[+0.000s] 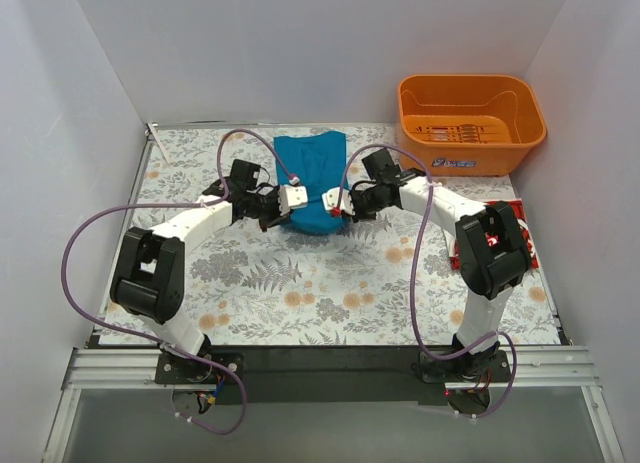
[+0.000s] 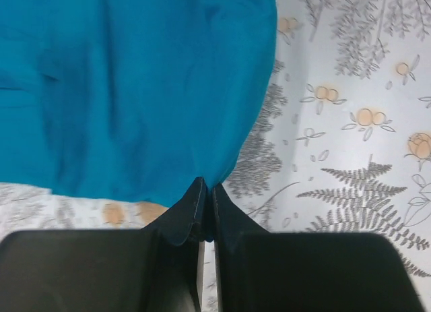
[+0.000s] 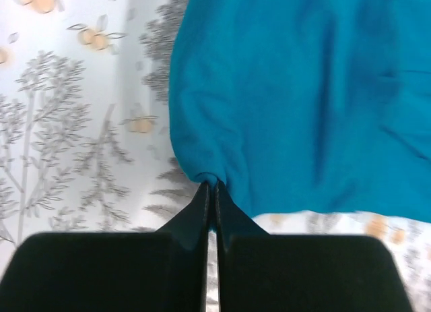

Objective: Fold and stack the t-shirts
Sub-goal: Fold the tshirt

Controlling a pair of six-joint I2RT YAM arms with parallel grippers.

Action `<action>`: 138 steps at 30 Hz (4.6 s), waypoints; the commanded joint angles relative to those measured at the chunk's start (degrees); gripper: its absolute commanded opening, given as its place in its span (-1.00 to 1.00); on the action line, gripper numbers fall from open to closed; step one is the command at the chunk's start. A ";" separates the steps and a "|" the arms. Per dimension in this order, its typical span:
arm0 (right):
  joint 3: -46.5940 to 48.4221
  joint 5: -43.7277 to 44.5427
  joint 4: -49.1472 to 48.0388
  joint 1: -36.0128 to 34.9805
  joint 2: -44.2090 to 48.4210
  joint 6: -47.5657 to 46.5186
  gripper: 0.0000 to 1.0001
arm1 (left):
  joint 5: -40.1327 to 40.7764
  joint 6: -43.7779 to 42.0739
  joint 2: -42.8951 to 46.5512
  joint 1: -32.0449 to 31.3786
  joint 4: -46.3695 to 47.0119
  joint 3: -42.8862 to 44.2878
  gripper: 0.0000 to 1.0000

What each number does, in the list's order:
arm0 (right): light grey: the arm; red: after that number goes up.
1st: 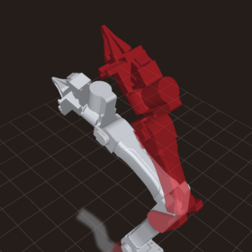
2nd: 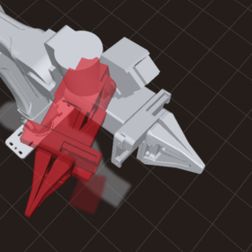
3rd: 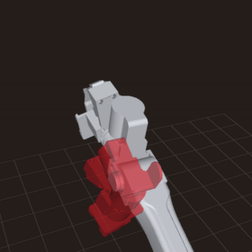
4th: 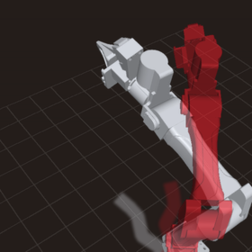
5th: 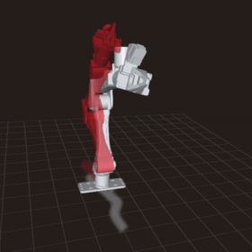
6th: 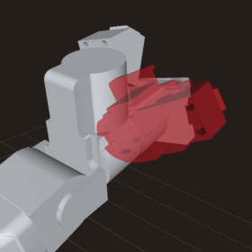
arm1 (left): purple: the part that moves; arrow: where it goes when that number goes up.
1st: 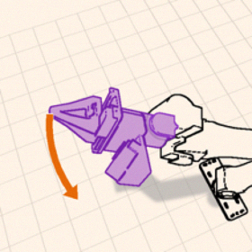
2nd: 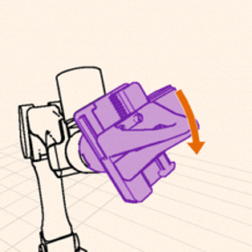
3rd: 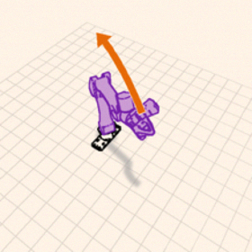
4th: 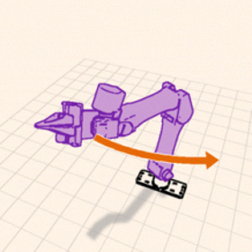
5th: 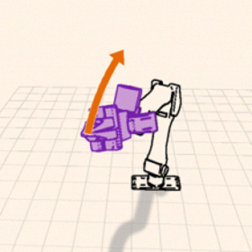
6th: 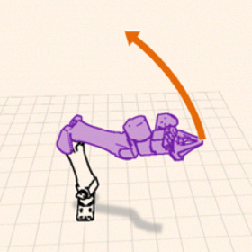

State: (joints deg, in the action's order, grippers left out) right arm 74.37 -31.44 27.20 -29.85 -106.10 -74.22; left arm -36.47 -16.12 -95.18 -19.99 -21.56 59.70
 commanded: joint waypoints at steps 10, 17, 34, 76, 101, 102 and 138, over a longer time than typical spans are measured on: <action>7.03 0.15 3.73 0.23 10.21 3.20 -0.97 | -4.75 -3.92 12.02 1.18 -15.26 6.92 -1.00; -1.67 -0.81 9.00 -2.40 20.92 2.76 -0.97 | -8.26 -4.89 19.05 0.04 -27.19 4.99 -1.00; 3.84 -5.38 17.62 -2.24 20.33 1.36 -0.97 | -11.17 -1.72 14.07 2.93 -43.30 16.75 -1.00; 49.29 -4.94 22.55 7.69 -29.78 -7.17 -0.97 | -5.98 -0.67 -36.04 12.34 -31.96 54.99 -1.00; 45.34 -5.03 21.76 10.42 -26.16 -8.14 -0.97 | -7.39 -2.78 -35.42 9.80 -27.93 57.19 -1.00; 45.95 -4.95 21.49 10.51 -26.69 -8.05 -0.97 | -6.87 -2.52 -35.95 9.71 -27.40 57.19 -1.00; 41.91 -4.93 1.01 9.37 -16.94 39.80 0.50 | -11.07 49.41 -24.72 12.17 -3.42 45.25 0.28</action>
State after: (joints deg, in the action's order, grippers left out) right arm 116.33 -29.61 31.59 -20.62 -128.49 -49.54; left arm -40.53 20.86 -128.75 -6.87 -32.01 108.25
